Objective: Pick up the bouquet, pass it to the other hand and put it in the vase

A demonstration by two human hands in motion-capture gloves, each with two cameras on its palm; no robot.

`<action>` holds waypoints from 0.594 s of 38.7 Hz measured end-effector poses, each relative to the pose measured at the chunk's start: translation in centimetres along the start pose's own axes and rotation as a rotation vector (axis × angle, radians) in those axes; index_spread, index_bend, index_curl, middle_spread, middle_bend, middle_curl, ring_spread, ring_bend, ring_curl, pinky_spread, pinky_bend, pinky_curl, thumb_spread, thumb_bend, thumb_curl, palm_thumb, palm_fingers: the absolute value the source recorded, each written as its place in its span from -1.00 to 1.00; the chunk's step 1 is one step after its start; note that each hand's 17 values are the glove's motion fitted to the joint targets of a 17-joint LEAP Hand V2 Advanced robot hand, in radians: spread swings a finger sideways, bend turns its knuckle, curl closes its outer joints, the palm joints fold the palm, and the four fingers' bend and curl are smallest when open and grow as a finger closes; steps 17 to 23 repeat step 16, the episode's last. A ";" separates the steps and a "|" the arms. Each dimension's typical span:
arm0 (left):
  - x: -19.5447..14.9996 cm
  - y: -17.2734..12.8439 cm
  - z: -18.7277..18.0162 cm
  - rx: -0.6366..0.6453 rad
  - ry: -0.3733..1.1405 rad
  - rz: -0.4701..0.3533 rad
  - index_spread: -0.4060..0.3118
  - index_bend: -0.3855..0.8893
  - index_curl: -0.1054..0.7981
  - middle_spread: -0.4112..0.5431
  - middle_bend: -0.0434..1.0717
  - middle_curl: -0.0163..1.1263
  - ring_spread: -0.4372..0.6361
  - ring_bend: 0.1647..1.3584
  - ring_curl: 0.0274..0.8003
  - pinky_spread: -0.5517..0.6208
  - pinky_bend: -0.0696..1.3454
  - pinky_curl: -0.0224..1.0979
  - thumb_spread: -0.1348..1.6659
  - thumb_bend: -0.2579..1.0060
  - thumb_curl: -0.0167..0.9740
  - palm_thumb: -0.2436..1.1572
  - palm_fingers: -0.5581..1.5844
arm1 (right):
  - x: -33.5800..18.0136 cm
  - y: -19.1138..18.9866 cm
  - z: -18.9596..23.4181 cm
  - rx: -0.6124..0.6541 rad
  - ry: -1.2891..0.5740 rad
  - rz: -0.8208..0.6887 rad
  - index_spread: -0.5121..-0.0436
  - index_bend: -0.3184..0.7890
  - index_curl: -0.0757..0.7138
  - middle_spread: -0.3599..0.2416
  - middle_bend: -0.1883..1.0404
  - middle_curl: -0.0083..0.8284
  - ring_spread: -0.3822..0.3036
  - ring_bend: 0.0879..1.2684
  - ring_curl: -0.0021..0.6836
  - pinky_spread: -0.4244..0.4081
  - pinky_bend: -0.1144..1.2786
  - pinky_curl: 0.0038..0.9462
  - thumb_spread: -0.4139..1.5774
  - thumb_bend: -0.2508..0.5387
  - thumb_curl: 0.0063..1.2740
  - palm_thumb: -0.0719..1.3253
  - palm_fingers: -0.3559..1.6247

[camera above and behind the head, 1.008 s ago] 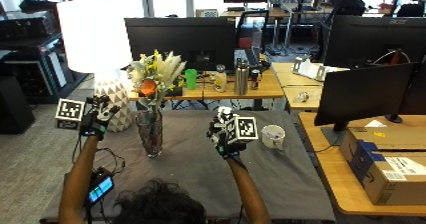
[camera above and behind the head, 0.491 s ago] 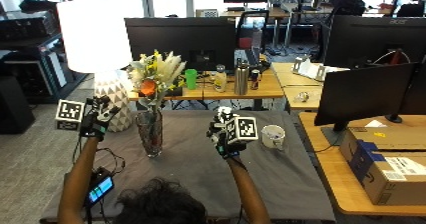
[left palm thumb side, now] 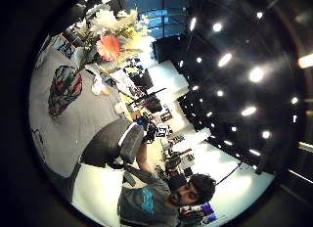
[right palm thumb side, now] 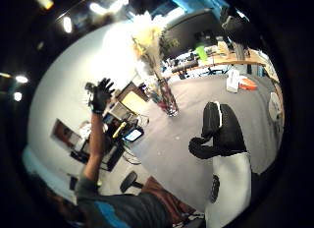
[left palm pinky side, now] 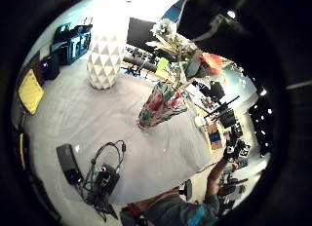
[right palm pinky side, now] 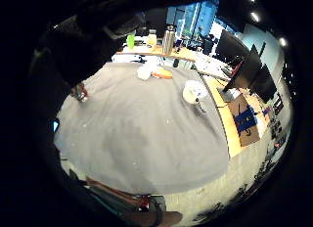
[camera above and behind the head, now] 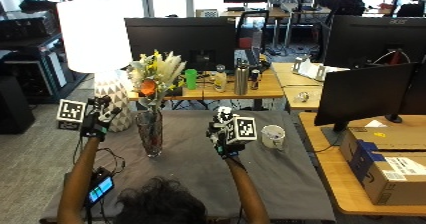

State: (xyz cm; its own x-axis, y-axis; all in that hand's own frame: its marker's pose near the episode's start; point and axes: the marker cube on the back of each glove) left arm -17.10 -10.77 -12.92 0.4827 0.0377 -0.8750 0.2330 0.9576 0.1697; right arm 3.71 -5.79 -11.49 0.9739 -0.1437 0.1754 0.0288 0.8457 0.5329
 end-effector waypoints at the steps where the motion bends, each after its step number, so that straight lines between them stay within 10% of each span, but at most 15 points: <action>1: 0.0 0.0 0.0 0.000 -0.004 -0.003 0.14 -0.17 -0.06 -0.07 -0.60 -0.32 0.10 -0.35 -0.21 0.65 -0.53 -0.32 0.16 -0.64 -0.37 -0.23 -0.06 | 0.0 0.0 0.0 0.001 0.002 0.000 -0.22 -0.11 0.21 0.20 -0.42 -0.18 0.56 -0.82 -0.07 0.87 -0.35 -0.20 0.54 -0.40 -0.19 0.42 -0.06; 23: -0.2 0.0 0.2 -0.001 0.010 0.002 0.14 -0.17 -0.06 -0.07 -0.60 -0.33 0.10 -0.35 -0.21 0.64 -0.52 -0.31 0.16 -0.64 -0.36 -0.23 -0.05 | 0.1 -0.1 0.5 0.003 -0.015 -0.002 -0.22 -0.11 0.21 0.22 -0.43 -0.20 0.56 -0.82 -0.05 0.87 -0.34 -0.20 0.54 -0.40 -0.20 0.42 -0.06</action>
